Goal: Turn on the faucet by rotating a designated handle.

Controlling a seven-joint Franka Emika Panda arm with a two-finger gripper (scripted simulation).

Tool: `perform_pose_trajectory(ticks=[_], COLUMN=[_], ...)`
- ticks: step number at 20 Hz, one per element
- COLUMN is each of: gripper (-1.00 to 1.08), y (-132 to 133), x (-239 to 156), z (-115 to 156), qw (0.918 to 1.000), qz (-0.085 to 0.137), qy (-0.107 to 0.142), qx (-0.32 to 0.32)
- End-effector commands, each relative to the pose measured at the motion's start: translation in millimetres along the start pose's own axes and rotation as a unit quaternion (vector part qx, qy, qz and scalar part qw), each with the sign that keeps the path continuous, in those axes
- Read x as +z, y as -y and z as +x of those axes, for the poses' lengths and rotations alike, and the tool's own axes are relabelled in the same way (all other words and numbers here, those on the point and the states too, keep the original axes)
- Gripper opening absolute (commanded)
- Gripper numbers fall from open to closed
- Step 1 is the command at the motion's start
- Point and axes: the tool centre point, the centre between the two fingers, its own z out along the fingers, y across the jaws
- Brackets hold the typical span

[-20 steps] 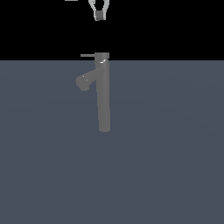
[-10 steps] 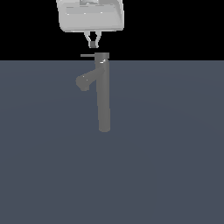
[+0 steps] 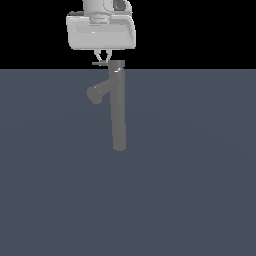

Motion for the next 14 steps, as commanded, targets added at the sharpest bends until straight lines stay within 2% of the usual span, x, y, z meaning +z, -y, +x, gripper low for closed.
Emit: perform_pose_trajectory(ticks=[1,5,14], gripper=[-1.00,-1.00,-1.00], y=[0.9,0.9,9.2], x=[1.7,1.7,2.0], z=[1.6,1.3,-26.7], qw=[1.0000,1.0000,1.0000], qz=[0.001,0.000,0.000], qy=[0.000,0.000,0.000], qx=[0.000,0.000,0.000])
